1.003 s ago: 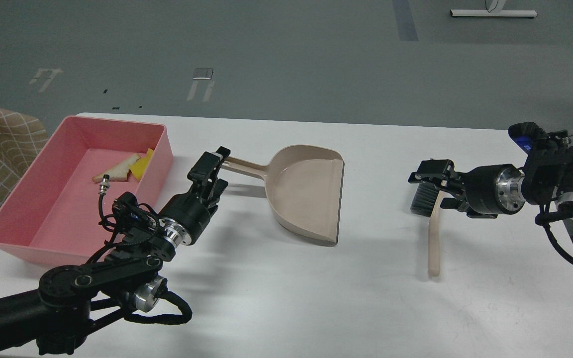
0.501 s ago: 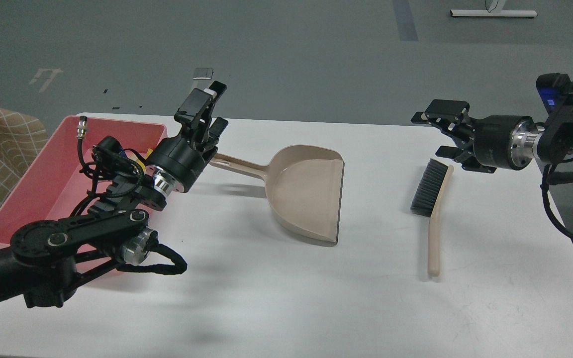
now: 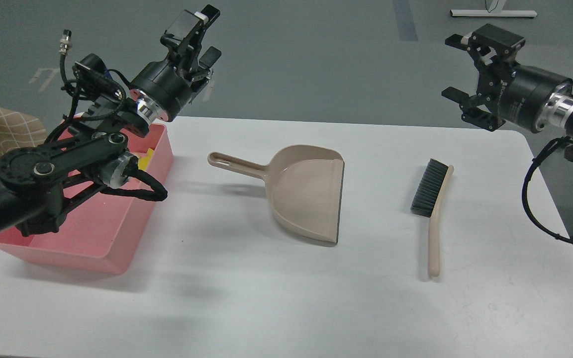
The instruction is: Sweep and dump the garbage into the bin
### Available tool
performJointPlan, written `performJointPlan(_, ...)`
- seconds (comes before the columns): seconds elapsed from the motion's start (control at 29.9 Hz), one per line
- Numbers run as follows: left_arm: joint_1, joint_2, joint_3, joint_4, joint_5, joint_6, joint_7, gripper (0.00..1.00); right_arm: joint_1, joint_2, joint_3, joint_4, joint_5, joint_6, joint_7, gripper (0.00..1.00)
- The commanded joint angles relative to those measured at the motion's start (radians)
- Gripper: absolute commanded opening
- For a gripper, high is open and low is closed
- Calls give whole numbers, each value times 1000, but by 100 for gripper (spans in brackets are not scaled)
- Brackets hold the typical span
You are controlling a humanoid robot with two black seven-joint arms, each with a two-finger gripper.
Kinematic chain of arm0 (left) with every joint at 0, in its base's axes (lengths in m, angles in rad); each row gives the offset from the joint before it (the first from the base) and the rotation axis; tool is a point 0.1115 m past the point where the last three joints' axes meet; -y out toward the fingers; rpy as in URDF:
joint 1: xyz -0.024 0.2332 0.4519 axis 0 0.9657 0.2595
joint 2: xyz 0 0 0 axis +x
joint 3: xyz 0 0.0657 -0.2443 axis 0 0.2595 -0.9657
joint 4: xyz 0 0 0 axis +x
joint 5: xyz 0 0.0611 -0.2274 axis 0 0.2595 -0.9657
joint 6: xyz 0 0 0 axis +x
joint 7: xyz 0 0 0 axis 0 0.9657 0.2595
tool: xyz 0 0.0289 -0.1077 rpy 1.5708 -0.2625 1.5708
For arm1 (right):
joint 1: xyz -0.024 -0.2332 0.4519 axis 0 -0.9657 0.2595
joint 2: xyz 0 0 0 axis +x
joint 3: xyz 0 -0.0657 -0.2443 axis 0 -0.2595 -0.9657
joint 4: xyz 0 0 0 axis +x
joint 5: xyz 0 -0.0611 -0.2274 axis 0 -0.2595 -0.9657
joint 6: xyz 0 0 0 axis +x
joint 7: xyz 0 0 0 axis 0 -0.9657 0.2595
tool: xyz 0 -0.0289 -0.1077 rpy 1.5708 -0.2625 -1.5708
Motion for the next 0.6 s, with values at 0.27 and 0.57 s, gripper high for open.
performJointPlan(0.27,-20,-75,-140,160,1,-189,0,98,94,229,290,-322,188,0,0,99)
performJointPlan(0.57,-16,-158,-170,327,3,-295,0,98,261,219,284,-667,254,0,0,95)
